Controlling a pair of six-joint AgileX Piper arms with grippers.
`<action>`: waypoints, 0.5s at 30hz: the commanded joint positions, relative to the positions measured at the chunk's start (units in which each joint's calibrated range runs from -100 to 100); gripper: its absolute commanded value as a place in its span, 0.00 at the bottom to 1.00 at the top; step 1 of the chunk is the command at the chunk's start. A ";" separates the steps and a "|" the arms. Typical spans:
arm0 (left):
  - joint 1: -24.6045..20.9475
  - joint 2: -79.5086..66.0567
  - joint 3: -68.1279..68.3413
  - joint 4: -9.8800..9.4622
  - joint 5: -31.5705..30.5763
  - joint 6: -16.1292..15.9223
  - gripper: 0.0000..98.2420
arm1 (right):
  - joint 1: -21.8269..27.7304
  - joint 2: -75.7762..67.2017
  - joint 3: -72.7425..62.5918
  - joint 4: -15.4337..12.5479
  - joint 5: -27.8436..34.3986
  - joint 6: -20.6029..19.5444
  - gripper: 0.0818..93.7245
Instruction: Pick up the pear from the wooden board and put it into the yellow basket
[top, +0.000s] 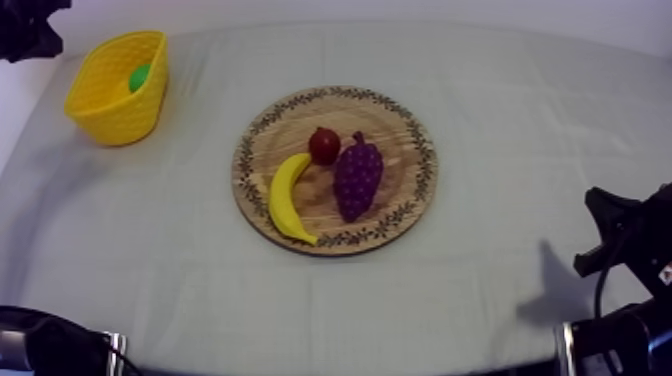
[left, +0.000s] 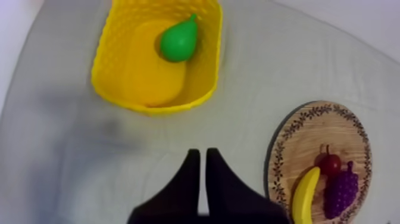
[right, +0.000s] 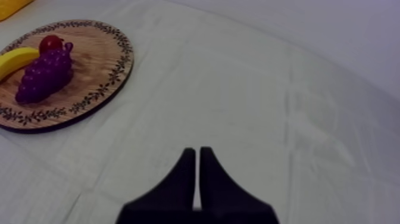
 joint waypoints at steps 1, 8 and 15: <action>0.70 -3.87 3.67 -0.10 -2.01 -0.68 0.00 | -0.01 -0.04 -0.05 -0.01 0.02 -0.02 0.00; 2.12 -15.44 16.69 -0.38 -10.13 -3.77 0.00 | -0.01 -0.04 -0.05 -0.01 0.02 -0.04 0.00; 1.89 -26.39 27.29 1.82 -19.34 -8.52 0.00 | -0.01 -0.04 -0.05 -0.01 0.02 -0.01 0.00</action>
